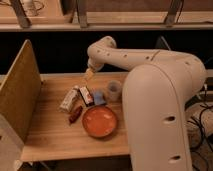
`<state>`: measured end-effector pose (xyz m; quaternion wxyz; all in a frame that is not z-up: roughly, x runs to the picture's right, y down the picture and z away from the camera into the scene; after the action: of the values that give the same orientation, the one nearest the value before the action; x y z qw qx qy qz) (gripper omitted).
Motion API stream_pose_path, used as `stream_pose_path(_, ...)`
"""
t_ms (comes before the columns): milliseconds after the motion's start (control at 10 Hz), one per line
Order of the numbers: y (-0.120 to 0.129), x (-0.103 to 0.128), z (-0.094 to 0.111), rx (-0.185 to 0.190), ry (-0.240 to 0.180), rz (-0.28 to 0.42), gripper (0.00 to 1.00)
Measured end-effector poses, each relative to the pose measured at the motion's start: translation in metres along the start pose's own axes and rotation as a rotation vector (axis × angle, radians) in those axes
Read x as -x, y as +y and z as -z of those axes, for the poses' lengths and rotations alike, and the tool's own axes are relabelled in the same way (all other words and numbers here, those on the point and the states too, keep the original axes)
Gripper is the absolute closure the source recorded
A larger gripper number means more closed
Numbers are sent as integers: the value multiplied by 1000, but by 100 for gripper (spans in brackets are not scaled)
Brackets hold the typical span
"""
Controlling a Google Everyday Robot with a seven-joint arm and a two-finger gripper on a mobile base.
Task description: Move the arm in a circular motion
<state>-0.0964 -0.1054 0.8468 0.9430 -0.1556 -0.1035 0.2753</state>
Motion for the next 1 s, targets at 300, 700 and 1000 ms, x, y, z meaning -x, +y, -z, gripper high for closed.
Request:
stream_pose_path(300, 65, 21, 9, 164, -61, 24, 20)
stream_pose_path(700, 104, -39, 56, 241, -13, -57, 20)
stream_pose_path(1000, 88, -101, 89, 161, 45, -158, 20)
